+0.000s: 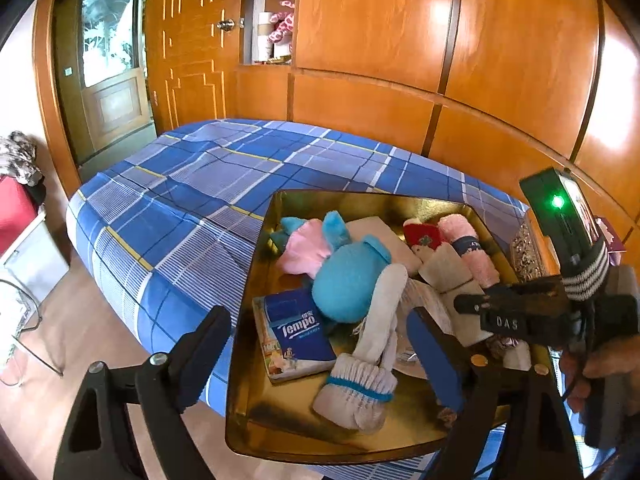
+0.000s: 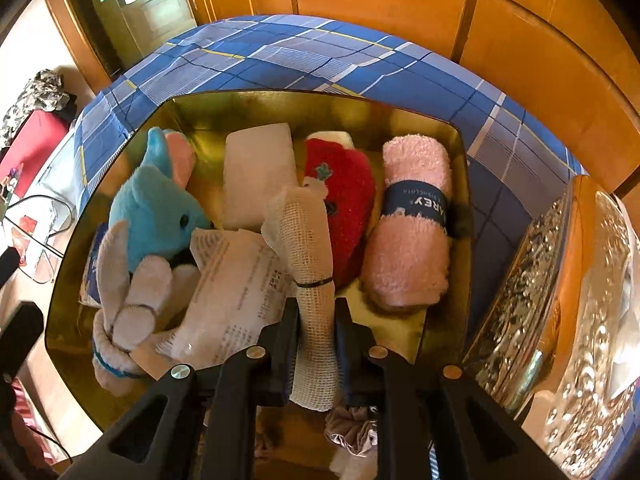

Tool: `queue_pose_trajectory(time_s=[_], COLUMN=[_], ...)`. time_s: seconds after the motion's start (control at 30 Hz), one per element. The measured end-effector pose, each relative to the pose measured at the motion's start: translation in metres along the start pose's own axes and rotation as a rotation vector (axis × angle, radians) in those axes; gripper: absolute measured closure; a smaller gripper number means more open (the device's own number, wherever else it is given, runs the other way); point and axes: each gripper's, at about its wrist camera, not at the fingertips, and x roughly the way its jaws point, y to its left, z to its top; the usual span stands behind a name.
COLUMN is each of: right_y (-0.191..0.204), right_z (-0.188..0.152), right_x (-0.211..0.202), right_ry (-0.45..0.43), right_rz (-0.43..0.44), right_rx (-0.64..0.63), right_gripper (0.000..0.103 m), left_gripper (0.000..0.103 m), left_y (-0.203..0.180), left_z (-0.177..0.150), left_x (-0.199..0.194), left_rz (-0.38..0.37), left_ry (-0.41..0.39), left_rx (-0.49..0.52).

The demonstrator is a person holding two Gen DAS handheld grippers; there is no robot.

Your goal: Organize soft objects

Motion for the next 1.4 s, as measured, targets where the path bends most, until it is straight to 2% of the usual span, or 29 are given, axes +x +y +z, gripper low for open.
queue_pose_trajectory(time_s=[0.1,0.17,0.27,0.57,0.77,0.93,1.4], right_y=[0.003,0.006,0.01,0.016,0.012,0.007,0.004], right_z=[-0.005,-0.01,-0.014,-0.031,-0.058,-0.078,-0.095], right_x=[-0.006,-0.012,-0.022,-0.059,-0.086,-0.097,-0.105], right_ry=[-0.028,-0.046,-0.086,-0.23,-0.361,-0.424,-0.441], right_rz=[-0.009,-0.016,-0.019,-0.097,-0.178,-0.232,-0.241], right_rx=[-0.006,-0.014,-0.014,-0.009,0.065,0.125,0.149], right_gripper=[0.082,0.072,0.065,0.053,0.05,0.048,0.048], left_gripper=[0.01,0.009,0.007,0.0,0.0,0.0,0.0], left_y=[-0.001,-0.002,-0.004,-0.012,-0.023,-0.033,-0.039], left_z=[0.001,0.0,0.001,0.0,-0.004,-0.007,-0.007], left_x=[-0.003,-0.005,-0.008,-0.014,-0.018,-0.024,-0.035], left_rz=[0.006,0.009,0.009,0.019,0.023,0.027,0.053], left_ry=[-0.012,-0.02,-0.027,-0.043,-0.051,-0.075,-0.125], left_rx=[-0.001,-0.002,0.004,0.019,0.026,0.034,0.024])
